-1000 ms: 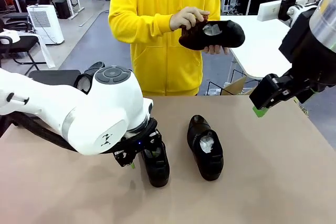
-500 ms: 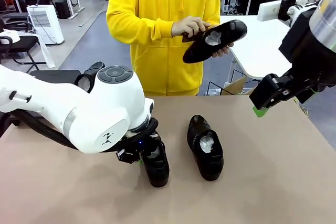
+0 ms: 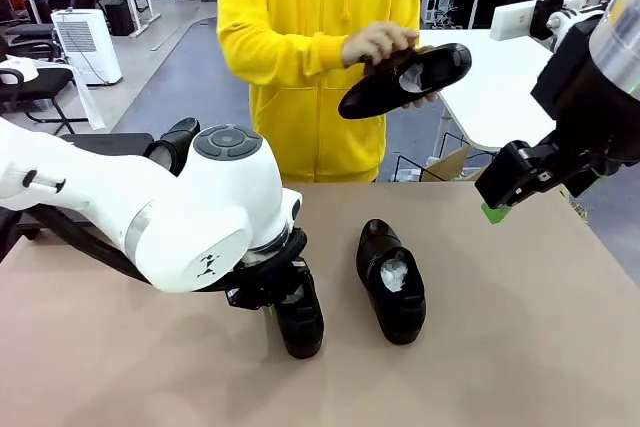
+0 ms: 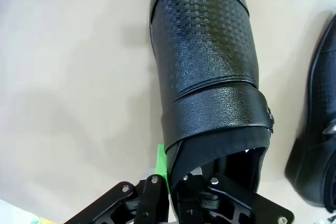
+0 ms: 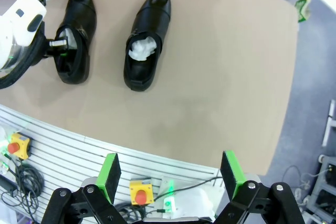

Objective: Organize the shoes by placing them on the stand.
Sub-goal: Place the Shoe from the middle of the table onto the Shoes Stand.

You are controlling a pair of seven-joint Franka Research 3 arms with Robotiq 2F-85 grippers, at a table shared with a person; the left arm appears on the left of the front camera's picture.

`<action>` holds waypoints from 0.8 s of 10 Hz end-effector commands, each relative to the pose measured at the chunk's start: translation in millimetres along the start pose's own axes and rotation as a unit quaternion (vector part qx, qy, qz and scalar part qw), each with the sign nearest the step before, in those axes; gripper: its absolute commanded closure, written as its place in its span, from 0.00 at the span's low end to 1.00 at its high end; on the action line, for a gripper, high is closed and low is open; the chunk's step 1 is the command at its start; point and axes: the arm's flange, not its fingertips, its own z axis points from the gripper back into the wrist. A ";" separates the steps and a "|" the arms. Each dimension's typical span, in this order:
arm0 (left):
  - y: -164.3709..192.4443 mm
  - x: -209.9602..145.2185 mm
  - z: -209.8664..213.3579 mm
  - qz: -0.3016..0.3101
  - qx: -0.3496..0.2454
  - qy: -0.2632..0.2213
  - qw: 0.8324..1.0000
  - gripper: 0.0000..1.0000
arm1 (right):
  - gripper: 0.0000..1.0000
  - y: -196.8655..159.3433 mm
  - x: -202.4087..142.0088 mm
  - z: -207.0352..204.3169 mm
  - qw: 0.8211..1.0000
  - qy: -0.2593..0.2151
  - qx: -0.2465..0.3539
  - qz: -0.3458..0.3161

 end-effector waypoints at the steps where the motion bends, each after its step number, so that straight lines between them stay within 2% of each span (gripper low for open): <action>1: 16.9 -13.3 49.4 -0.028 -0.012 0.015 0.999 1.00 | 0.00 -3.3 2.1 1.6 1.000 0.000 0.005 0.007; 4: 52.3 -13.1 123.4 -0.088 -0.038 0.002 0.995 1.00 | 0.00 -3.3 2.1 1.6 1.000 0.000 0.005 0.007; 5: 63.9 -1.8 145.4 -0.116 -0.048 -0.023 0.992 1.00 | 0.00 -3.3 2.1 1.6 1.000 0.000 0.005 0.007; 6: 74.4 15.5 161.4 -0.127 -0.066 -0.076 0.987 1.00 | 0.00 -3.3 2.1 1.6 1.000 0.000 0.005 0.007; 8: 90.3 44.8 175.8 -0.149 -0.067 -0.132 0.978 1.00 | 0.00 -3.3 2.1 1.6 1.000 0.000 0.005 0.007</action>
